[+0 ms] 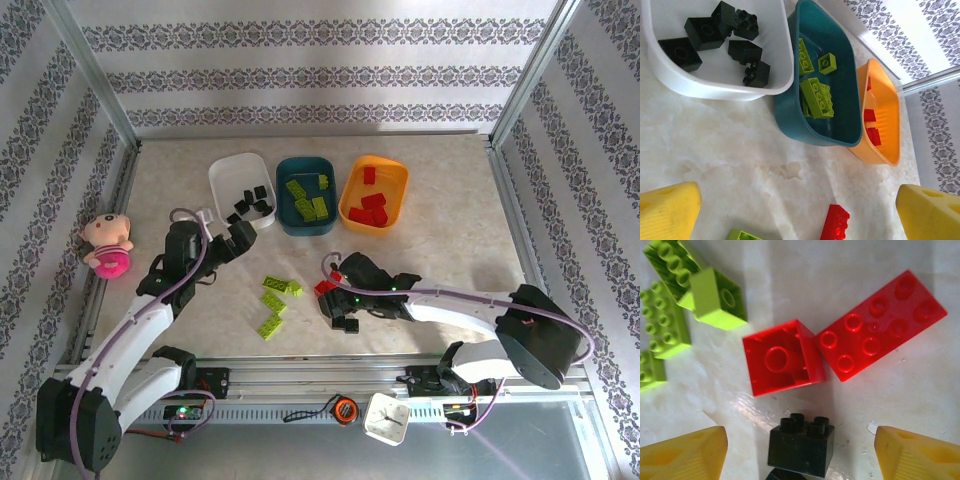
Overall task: Sort the legos into containers by color
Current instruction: Pick up the lego from the bottom-center of the table.
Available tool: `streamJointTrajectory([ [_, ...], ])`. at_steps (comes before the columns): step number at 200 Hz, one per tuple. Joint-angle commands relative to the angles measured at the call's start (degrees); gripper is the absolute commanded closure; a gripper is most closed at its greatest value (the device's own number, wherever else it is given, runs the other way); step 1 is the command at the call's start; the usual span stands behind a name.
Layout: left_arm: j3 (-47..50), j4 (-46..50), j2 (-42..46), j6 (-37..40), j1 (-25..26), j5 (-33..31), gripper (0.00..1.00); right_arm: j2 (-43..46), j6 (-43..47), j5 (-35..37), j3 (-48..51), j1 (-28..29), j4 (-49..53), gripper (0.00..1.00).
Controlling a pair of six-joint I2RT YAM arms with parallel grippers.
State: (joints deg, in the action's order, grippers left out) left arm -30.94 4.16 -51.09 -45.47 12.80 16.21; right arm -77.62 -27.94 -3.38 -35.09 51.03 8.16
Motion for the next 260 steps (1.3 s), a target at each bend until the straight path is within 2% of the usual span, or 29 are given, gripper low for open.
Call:
streamJointTrajectory([
  [1, 2.6, 1.4, 2.7, -2.4, 0.6, -0.9, 0.00, -2.8, 0.4, 2.8, -0.6, 1.0, 0.9, 0.23],
  [63, 6.2, 2.9, 6.4, -3.3, 0.6, -2.3, 0.00, -7.4, 0.3, 3.0, -1.7, 2.1, -0.6, 0.31],
  [99, 6.8, 3.3, 6.4, -3.5, 0.6, -2.6, 0.00, -7.1, 0.6, 2.1, -1.8, 2.4, -0.9, 0.48],
  [141, 7.1, 3.3, 6.8, -3.7, 0.6, -2.9, 0.00, 0.3, 0.9, 1.4, -0.4, 2.5, 1.0, 0.68],
  [175, 7.3, 3.0, 7.6, -3.5, 0.5, -3.6, 0.00, 8.9, 1.9, 1.5, -1.6, 2.5, 6.6, 0.71],
  [196, 7.2, 3.6, 8.1, -3.0, 0.6, -4.1, 0.00, 10.9, 3.3, 1.0, -4.4, 1.8, 7.7, 0.71],
  [222, 7.9, 4.0, 9.1, -2.7, 0.5, -4.7, 0.00, 5.6, 6.1, -1.2, -10.9, -0.4, 5.0, 0.71],
  [260, 9.7, 4.5, 11.5, -3.3, 0.6, -4.7, 0.00, -10.8, 8.9, -5.3, -25.1, -3.5, -0.9, 0.72],
])
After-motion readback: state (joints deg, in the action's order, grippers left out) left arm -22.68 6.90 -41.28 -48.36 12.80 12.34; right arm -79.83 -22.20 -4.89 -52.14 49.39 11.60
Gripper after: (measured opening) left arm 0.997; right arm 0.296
